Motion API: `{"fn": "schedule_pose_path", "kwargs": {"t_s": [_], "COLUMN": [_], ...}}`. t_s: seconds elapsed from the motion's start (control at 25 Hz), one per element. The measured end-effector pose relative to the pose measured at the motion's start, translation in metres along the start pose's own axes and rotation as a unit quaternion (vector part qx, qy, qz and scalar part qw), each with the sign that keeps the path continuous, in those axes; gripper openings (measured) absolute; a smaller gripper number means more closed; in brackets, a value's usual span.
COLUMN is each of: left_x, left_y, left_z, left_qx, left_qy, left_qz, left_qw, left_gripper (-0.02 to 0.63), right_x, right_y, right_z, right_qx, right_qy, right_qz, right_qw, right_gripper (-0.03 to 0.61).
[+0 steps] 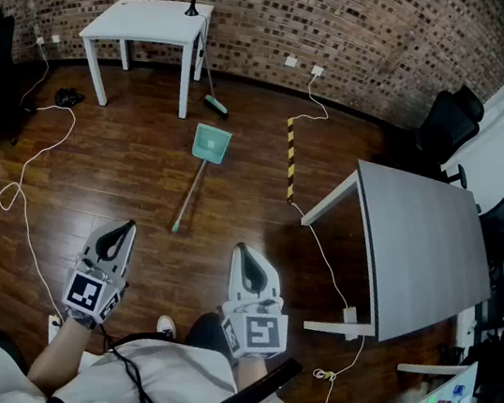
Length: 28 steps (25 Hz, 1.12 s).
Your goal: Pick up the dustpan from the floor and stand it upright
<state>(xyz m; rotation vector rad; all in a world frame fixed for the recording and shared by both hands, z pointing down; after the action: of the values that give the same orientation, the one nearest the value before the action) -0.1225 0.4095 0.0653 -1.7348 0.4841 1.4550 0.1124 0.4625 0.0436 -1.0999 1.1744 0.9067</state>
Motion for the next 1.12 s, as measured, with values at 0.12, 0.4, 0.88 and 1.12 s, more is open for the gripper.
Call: {"fn": "schedule_pose_path", "kwargs": {"t_s": [0.12, 0.4, 0.88, 1.12], "left_x": [-0.008, -0.019, -0.020, -0.013], "left_y": [0.002, 0.023, 0.069, 0.082], "left_z": [-0.001, -0.053, -0.247, -0.311], "left_qx": [-0.007, -0.011, 0.019, 0.038], "left_qy": [0.006, 0.009, 0.015, 0.018], "left_qz": [0.003, -0.005, -0.038, -0.046], "left_qw": [1.0000, 0.9999, 0.9990, 0.9981], "left_gripper": [0.006, 0.006, 0.006, 0.008], "right_x": [-0.004, -0.007, 0.016, 0.032], "right_y": [-0.002, -0.034, -0.179, -0.227], "right_z": [-0.003, -0.053, -0.208, -0.269], "right_qx": [-0.010, -0.016, 0.016, 0.035], "right_qy": [0.004, 0.005, -0.005, -0.005], "right_qz": [-0.005, -0.005, -0.003, 0.004], "right_qw": [1.000, 1.000, 1.000, 0.999], "right_gripper": [-0.020, -0.020, -0.020, -0.020]}}
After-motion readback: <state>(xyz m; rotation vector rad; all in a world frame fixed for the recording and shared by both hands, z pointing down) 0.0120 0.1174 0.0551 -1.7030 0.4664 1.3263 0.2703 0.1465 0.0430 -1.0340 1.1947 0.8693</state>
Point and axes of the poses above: the fingertips, and each gripper's own axes: z backward along the fingers, y to its left, x out of its top, the point moved 3 cm from there along z, backward along the fingers, and after that the axes turned 9 degrees about -z, right-handed, at the moved point
